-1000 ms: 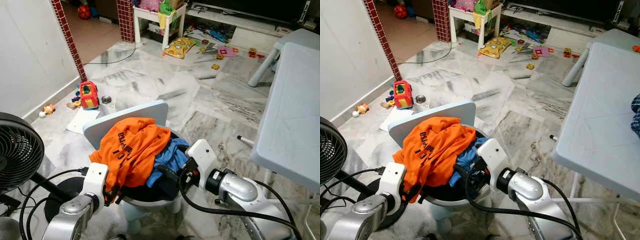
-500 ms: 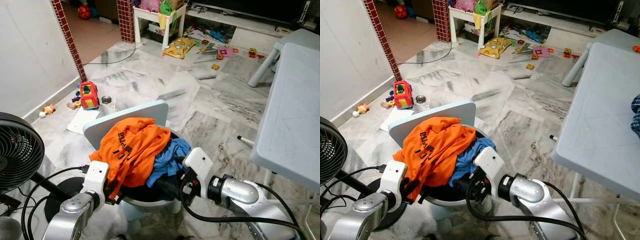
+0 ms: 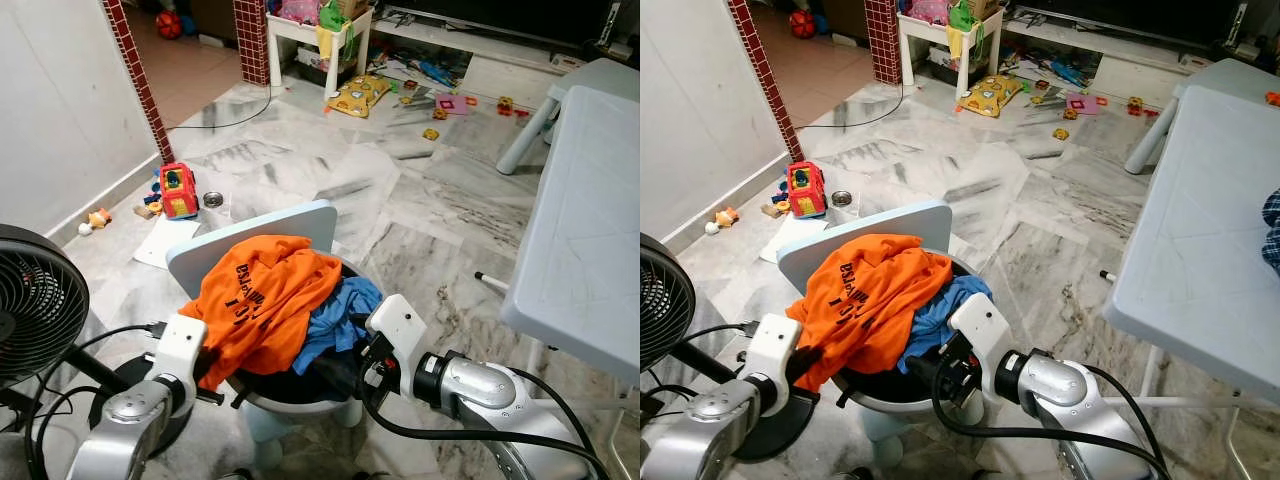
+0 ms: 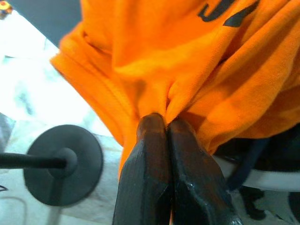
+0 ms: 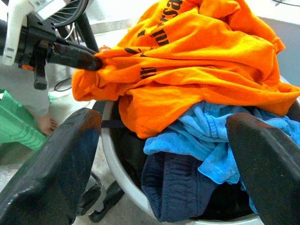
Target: Hang hanger
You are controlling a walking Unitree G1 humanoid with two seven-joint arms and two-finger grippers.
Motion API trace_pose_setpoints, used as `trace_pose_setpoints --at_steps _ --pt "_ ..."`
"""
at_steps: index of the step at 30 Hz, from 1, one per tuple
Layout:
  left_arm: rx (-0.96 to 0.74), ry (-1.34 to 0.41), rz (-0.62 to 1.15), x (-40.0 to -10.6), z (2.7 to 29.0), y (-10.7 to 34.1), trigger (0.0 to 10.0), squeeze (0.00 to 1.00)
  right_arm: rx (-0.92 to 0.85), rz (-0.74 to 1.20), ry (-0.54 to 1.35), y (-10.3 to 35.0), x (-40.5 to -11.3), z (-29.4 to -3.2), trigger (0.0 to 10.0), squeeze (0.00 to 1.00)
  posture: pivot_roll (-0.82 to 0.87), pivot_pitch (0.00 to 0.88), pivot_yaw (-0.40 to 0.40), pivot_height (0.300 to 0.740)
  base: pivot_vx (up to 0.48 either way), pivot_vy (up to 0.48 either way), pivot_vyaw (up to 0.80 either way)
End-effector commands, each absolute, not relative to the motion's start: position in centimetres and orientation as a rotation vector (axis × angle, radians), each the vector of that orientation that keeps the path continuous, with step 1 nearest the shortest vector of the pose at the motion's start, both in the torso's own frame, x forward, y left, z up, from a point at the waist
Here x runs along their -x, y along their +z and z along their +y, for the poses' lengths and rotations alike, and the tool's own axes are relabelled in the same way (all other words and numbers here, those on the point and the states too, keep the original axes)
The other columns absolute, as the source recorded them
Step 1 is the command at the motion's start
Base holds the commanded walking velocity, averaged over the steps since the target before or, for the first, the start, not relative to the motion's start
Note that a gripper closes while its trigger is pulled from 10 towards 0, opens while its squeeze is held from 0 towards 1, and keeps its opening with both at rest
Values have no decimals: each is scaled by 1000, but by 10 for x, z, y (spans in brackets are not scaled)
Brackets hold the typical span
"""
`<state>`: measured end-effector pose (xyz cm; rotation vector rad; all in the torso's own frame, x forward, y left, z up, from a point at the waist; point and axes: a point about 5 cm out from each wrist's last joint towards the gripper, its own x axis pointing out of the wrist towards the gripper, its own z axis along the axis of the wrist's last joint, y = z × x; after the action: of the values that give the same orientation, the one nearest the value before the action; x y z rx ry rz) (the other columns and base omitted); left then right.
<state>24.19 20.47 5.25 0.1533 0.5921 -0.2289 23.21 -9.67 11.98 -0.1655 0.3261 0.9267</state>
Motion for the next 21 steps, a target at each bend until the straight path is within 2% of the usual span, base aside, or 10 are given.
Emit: trace_pose_setpoints --at_steps 1,3,7,10,14,21 --pt "-178 -228 564 -244 208 59 0 0 167 311 915 124 -232 -98 10000 0 -116 146 -18 740 0 0 0" --pt "-209 -219 529 -247 209 65 0 0 166 307 910 124 -234 -98 10000 0 -115 146 -18 740 0 0 0" --pt "-402 -197 329 -260 208 96 0 0 159 301 898 126 -236 -98 10000 0 -114 146 -20 740 0 0 0" --pt "-493 -187 255 -266 209 110 0 0 159 300 896 126 -237 -98 10000 0 -113 144 -19 740 0 0 0" --pt "-618 -104 54 -290 224 162 0 0 154 288 877 127 -239 -99 10000 0 -113 143 -15 740 0 0 0" --pt "-746 -45 -59 -308 245 193 0 0 150 250 792 129 -247 -101 10000 0 -113 140 -8 740 0 0 0"
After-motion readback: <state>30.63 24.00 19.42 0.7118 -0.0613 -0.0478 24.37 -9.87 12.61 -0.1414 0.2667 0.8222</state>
